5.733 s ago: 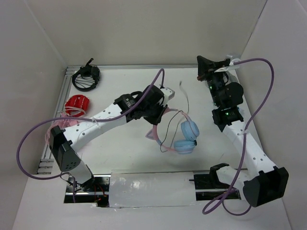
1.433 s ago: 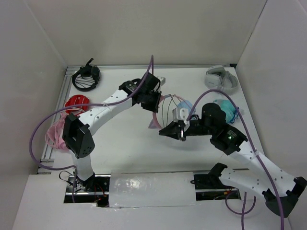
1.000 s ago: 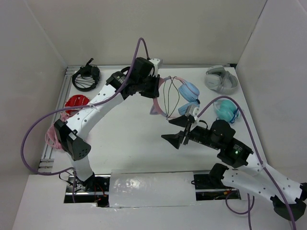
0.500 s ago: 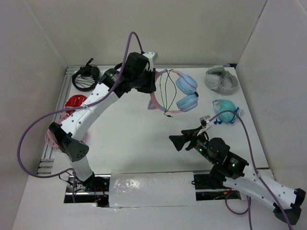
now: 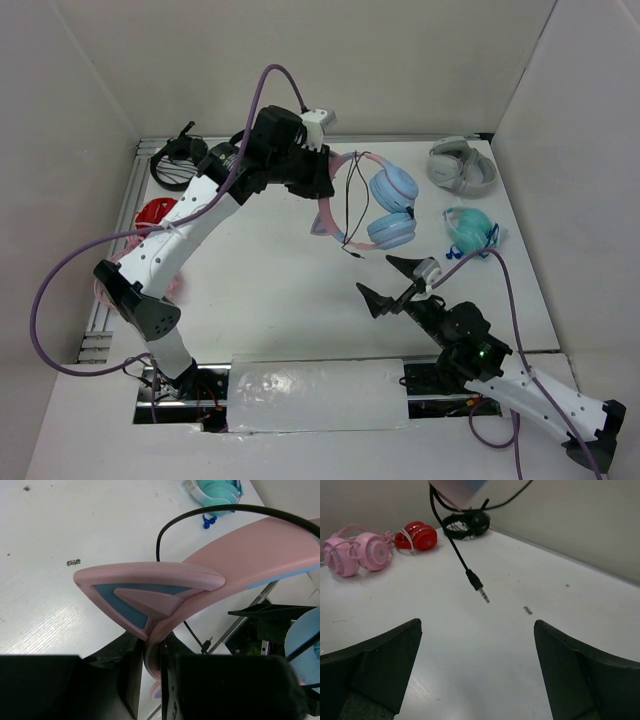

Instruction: Wrap the headphones

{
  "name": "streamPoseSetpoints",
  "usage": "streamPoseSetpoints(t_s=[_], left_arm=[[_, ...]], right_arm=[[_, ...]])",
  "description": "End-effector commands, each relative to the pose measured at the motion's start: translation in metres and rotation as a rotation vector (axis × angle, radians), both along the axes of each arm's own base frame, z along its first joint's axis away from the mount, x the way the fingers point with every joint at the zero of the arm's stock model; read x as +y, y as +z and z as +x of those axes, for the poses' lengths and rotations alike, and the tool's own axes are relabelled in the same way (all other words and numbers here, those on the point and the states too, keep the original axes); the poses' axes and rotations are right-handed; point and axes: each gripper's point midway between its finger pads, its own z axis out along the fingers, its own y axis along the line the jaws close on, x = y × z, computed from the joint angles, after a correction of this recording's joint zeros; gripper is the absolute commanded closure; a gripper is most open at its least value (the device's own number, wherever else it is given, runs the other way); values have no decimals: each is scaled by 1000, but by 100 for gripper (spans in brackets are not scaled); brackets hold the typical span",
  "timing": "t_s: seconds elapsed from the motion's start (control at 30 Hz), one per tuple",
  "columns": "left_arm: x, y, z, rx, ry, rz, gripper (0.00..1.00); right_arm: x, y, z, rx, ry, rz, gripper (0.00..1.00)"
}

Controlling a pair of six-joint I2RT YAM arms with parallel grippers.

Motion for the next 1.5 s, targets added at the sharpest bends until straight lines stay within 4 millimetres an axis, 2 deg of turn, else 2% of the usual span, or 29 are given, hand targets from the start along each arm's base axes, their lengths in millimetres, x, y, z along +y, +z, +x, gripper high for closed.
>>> streamPoseSetpoints(t_s=[0.0,0.07,0.17,0.3,0.43,0.47,0.53,0.57,0.6,0.63,0.67,0.7,0.83,0.87,1.0,1.1,1.23,1.47], left_arm=[[-10,54,-18,-106,-102,-140,100],[-13,55,-22,-110,-125,-149,100],[-18,59,-31,-117,-156,-157,100],[-21,60,-36,-123,-163,-152,100],[-20,63,-43,-129,-174,-167,100],[-21,64,-44,-132,-183,-173,100],[-22,68,-46,-137,-187,-181,100],[-22,70,-47,-140,-187,-182,100],[-22,72,-48,-144,-189,-186,100],[-22,73,-48,-149,-188,-186,100],[-21,76,-48,-154,-187,-189,100],[-21,77,-48,-161,-185,-195,100],[-21,79,-46,-167,-174,-196,100],[-21,80,-45,-168,-174,-197,100],[-21,81,-45,-164,-172,-199,100],[-18,89,-46,-182,-159,-210,100],[-13,109,-49,-227,-150,-241,100],[-2,127,-48,-263,-127,-253,100]], right_arm=[[3,53,-9,-271,46,-7,0],[10,57,-11,-299,74,-36,0],[21,53,-2,-283,77,-100,0],[29,68,3,-325,82,-102,1],[35,70,21,-311,67,-130,9],[37,70,22,-308,73,-128,21],[42,69,22,-311,97,-119,36],[42,67,23,-309,95,-120,47],[41,64,25,-308,89,-120,65],[41,63,26,-302,83,-115,74],[40,62,25,-300,83,-112,90],[38,58,24,-294,84,-100,100],[31,49,22,-280,77,-81,100],[27,52,22,-284,68,-65,100],[15,37,28,-222,8,-50,100],[0,14,41,-120,-84,-36,100],[-11,-14,52,-8,-137,17,100],[-29,-48,71,178,-208,89,100]])
